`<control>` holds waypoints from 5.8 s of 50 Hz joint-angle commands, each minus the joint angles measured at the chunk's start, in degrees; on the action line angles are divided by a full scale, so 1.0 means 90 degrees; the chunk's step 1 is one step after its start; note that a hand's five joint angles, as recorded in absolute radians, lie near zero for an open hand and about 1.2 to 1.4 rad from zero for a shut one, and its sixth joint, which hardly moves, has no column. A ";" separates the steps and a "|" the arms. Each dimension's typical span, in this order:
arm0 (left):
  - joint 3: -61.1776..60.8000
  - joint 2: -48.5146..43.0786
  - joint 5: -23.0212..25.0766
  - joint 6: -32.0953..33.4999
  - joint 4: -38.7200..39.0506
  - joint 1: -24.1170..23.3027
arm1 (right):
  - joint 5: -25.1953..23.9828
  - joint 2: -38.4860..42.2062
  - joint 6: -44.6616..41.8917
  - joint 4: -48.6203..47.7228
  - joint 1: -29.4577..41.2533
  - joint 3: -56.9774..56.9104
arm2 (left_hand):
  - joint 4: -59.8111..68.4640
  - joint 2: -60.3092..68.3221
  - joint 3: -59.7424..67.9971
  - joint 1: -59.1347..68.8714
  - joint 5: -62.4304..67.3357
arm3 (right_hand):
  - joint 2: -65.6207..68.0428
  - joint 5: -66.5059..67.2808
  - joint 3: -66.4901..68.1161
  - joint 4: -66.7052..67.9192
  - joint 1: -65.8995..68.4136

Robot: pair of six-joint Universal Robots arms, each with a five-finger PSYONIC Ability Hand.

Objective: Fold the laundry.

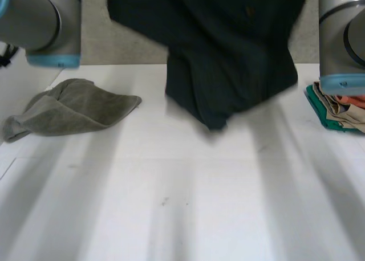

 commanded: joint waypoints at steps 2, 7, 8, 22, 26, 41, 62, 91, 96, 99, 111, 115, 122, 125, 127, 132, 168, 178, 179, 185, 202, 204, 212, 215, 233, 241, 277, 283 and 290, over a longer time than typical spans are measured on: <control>-0.0232 0.0064 -0.0440 -0.0037 0.0290 0.0136 | 0.0038 0.0120 0.0036 -0.0534 0.0023 0.0045 | 0.1238 0.1252 0.1278 0.1588 0.1695 | 0.1491 0.1372 0.1322 0.1244 0.1947; -0.1237 0.0103 -0.0353 -0.0056 -0.0179 0.0146 | -0.0030 0.0510 0.0036 0.0225 0.0013 0.0094 | 0.1238 0.1252 0.1278 0.1588 0.1695 | 0.1491 0.1372 0.1322 0.1244 0.1947; -0.1674 0.0180 -0.0314 -0.0047 -0.0219 0.0146 | -0.0069 0.0588 0.0026 0.0383 0.0023 0.0113 | 0.1238 0.1252 0.1278 0.1588 0.1695 | 0.1491 0.1372 0.1322 0.1244 0.1947; -0.5593 0.0864 0.0390 0.0528 -0.1263 -0.0020 | -0.0978 0.1859 -0.0754 0.3361 -0.0035 0.1263 | 0.1238 0.1252 0.1278 0.1588 0.1695 | 0.1491 0.1372 0.1322 0.1244 0.1947; -0.6443 0.1439 0.0439 0.1114 -0.1946 -0.0088 | -0.0987 0.1548 -0.1037 0.3577 -0.0055 0.2083 | 0.1238 0.1252 0.1278 0.1588 0.1695 | 0.1491 0.1372 0.1322 0.1244 0.1947; -0.7685 0.3979 0.0468 0.3224 -0.6505 -0.0703 | -0.0958 -0.1539 -0.3204 0.5988 -0.0045 0.4604 | 0.1238 0.1252 0.1278 0.1588 0.1695 | 0.1491 0.1372 0.1322 0.1244 0.1947; -0.5655 0.2350 0.0878 0.3352 -0.4196 -0.0870 | -0.1017 -0.1482 -0.2923 0.4574 0.0023 0.5572 | -0.5675 -0.5662 -0.5636 -0.5325 -0.5218 | 0.1491 0.1372 0.1322 0.1244 0.1947; -0.1054 -0.2885 0.3154 0.3147 -0.3597 -0.0030 | -0.1017 -0.1276 -0.2327 0.3500 -0.0055 0.5660 | 0.0157 0.0171 0.0197 0.0507 0.0615 | 0.1491 0.1372 0.1322 0.1244 0.1947; -0.1132 -0.2749 0.2472 0.3059 -0.3539 -0.0128 | -0.1007 -0.1286 -0.2327 0.3431 -0.0065 0.5650 | 0.1238 0.1252 0.1278 0.1588 0.1695 | 0.1491 0.1372 0.1322 0.1244 0.1947; -0.1325 -0.2244 0.1741 0.2865 -0.3481 -0.0147 | -0.1007 -0.1286 -0.2327 0.3402 -0.0036 0.5650 | 0.1238 0.1252 0.1278 0.1588 0.1695 | 0.1491 0.1372 0.1322 0.1244 0.1947; -0.3014 -0.1050 0.0295 0.2717 -0.3617 -0.0108 | -0.1036 -0.1286 -0.1791 0.3412 0.0023 0.5533 | 0.1238 0.1252 0.1278 0.1588 0.1695 | 0.1491 0.1372 0.1322 0.1244 0.1947; -0.3347 -0.0981 -0.0253 0.2727 -0.3783 -0.0089 | -0.1056 -0.1286 -0.1478 0.3421 0.0023 0.5416 | 0.1238 0.1252 0.1278 0.1588 0.1695 | 0.1491 0.1372 0.1322 0.1244 0.1947; -0.3436 -0.1001 -0.0362 0.2688 -0.3910 -0.0059 | -0.1066 -0.1267 -0.1321 0.3412 0.0081 0.5397 | 0.1238 0.1252 0.1278 0.1588 0.1695 | 0.1491 0.1372 0.1322 0.1244 0.1947; -0.3358 -0.1040 -0.0391 0.2697 -0.3910 -0.0059 | -0.1056 -0.1218 -0.1263 0.3402 0.0188 0.5367 | -0.2282 -0.2269 -0.2243 -0.1932 -0.1825 | 0.1491 0.1372 0.1322 0.1244 0.1947; -0.3281 -0.1020 -0.0430 0.2688 -0.3910 -0.0069 | -0.1066 -0.1169 -0.1146 0.3392 0.0286 0.5299 | -0.4892 -0.4878 -0.4852 -0.4541 -0.4434 | 0.1491 0.1372 0.1322 0.1244 0.1947; -0.3280 -0.0592 -0.0450 0.2551 -0.3910 -0.0079 | -0.1075 -0.1140 -0.0609 0.3314 0.0238 0.5201 | -0.5712 -0.5699 -0.5673 -0.5362 -0.5255 | 0.1491 0.1372 0.1322 0.1244 0.1947; -0.8114 0.2897 0.0390 -0.1248 -0.5063 -0.0792 | -0.1046 -0.0612 0.0905 0.2523 0.0013 0.4781 | -0.4148 -0.4134 -0.4108 -0.3797 -0.3690 | 0.1491 0.1372 0.1322 0.1244 0.1947; -0.7870 0.2574 0.0419 -0.1228 -0.5092 -0.1133 | -0.1046 -0.0700 0.0789 0.2552 -0.0172 0.4850 | 0.1238 0.1252 0.1278 0.1588 0.1695 | 0.1491 0.1372 0.1322 0.1244 0.1947; -0.7773 0.2593 0.0400 -0.1190 -0.5160 -0.1192 | -0.1046 -0.0739 0.0711 0.2639 -0.0172 0.4850 | 0.1238 0.1252 0.1278 0.1588 0.1695 | 0.1491 0.1372 0.1322 0.1244 0.1947; -0.7694 0.2720 0.0458 -0.0644 -0.6320 -0.1504 | -0.1085 -0.1529 -0.1092 0.3693 -0.0172 0.5142 | 0.1238 0.1252 0.1278 0.1588 0.1695 | 0.1491 0.1372 0.1322 0.1244 0.1947; -0.5684 0.1950 0.0351 0.1955 -0.6051 -0.1173 | -0.1221 -0.1572 -0.2594 0.4078 -0.0798 0.5692 | 0.1238 0.1252 0.1278 0.1588 0.1695 | 0.1491 0.1372 0.1322 0.1244 0.1947; -0.5060 0.1501 0.0292 0.1955 -0.5631 -0.1163 | -0.1241 -0.1336 -0.2367 0.3920 -0.0778 0.5544 | 0.1238 0.1252 0.1278 0.1588 0.1695 | 0.1491 0.1372 0.1322 0.1244 0.1947; -0.2746 -0.0364 -0.0449 0.2014 -0.4176 -0.1143 | -0.1095 -0.0984 -0.1810 0.2583 -0.0651 0.4772 | 0.1238 0.1252 0.1278 0.1588 0.1695 | 0.1491 0.1372 0.1322 0.1244 0.1947; -0.1778 -0.1175 -0.0538 0.2033 -0.3599 -0.1124 | -0.0900 -0.0575 -0.1556 0.1929 -0.0631 0.4353 | 0.1238 0.1252 0.1278 0.1588 0.1695 | 0.1491 0.1372 0.1322 0.1244 0.1947; -0.0027 -0.2681 -0.0703 0.2209 -0.1879 -0.1300 | 0.0311 0.1685 -0.1235 0.1458 -0.0446 0.1412 | -0.6540 -0.6526 -0.6500 -0.6189 -0.6082 | -0.6287 -0.6405 -0.6456 -0.6534 -0.5831; -0.1850 -0.0779 -0.1046 0.1829 -0.1869 -0.1319 | -0.0107 0.0142 -0.1018 0.2315 -0.0446 0.2610 | -0.6540 -0.6526 -0.6500 -0.6189 -0.6082 | -0.6287 -0.6405 -0.6456 -0.6534 -0.5831; -0.4413 0.0854 -0.0675 0.0676 -0.1889 -0.1290 | -0.0577 -0.0866 -0.1338 0.1624 -0.1246 0.4948 | -0.6540 -0.6526 -0.6500 -0.6189 -0.6082 | 0.1491 0.1372 0.1322 0.1244 0.1947; -0.4637 0.1118 -0.0675 0.0666 -0.1889 -0.1270 | -0.0548 -0.0671 -0.3087 0.1693 -0.1257 0.4401 | -0.6540 -0.6526 -0.6500 -0.6189 -0.6082 | 0.1491 0.1372 0.1322 0.1244 0.1947; -0.4774 0.1313 -0.0713 0.0666 -0.1869 -0.1105 | -0.1384 0.0176 -0.3411 0.0729 0.0760 0.3396 | -0.6540 -0.6526 -0.6500 -0.6189 -0.6082 | 0.1491 0.1372 0.1322 0.1244 0.1947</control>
